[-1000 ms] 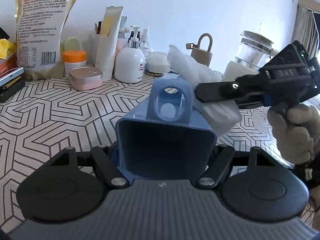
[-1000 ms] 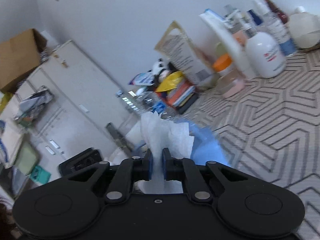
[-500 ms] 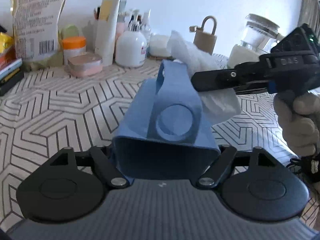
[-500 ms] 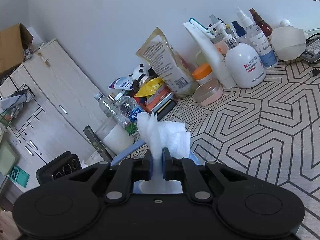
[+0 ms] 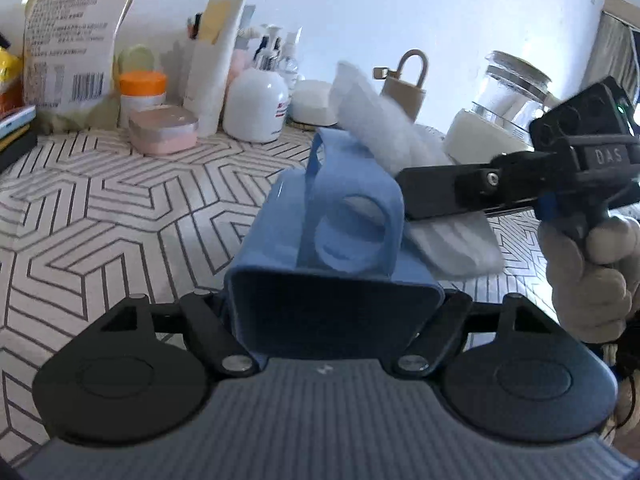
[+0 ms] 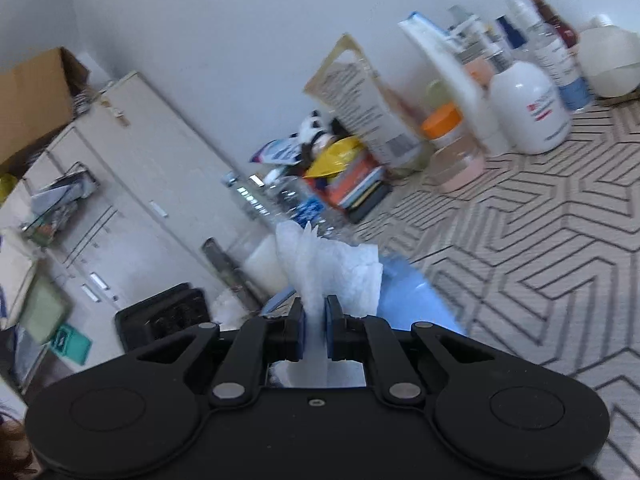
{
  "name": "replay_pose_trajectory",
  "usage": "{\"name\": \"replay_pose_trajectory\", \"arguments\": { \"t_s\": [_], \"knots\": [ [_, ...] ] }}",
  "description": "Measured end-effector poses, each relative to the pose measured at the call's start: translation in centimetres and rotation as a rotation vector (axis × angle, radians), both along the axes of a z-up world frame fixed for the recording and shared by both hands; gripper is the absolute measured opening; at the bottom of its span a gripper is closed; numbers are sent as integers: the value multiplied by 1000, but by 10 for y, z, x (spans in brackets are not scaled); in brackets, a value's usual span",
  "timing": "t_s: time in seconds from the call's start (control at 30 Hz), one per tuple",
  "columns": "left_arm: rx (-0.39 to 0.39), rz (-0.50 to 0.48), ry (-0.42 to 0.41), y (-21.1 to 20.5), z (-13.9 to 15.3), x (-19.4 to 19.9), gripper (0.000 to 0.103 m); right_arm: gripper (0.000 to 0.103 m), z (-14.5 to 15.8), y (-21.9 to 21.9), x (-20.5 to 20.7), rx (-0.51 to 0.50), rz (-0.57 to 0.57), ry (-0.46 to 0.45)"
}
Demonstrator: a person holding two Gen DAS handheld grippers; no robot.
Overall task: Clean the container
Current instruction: 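Wipe the held wipe along the container's outer wall with the right tool, then rub the wipe over the container's handle side with the right tool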
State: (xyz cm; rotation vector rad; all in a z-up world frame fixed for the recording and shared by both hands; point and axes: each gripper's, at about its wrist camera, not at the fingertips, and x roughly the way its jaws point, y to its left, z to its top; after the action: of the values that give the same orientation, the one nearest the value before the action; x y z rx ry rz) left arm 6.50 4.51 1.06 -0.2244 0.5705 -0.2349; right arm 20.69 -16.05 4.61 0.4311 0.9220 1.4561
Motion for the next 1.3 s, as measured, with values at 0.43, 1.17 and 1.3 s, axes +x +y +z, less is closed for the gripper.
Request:
{"name": "replay_pose_trajectory", "arguments": {
  "t_s": [0.43, 1.17, 1.3],
  "knots": [
    [131, 25, -192, -17, 14, -24, 73, 13, -1, -9, 9, 57, -27, 72],
    [161, 32, -191, -25, 14, -24, 73, 14, 5, -9, 3, -2, -75, -29],
    [170, 31, -187, -26, 14, -23, 73, 14, 9, -7, -3, 22, -41, -36]
  ]
}}
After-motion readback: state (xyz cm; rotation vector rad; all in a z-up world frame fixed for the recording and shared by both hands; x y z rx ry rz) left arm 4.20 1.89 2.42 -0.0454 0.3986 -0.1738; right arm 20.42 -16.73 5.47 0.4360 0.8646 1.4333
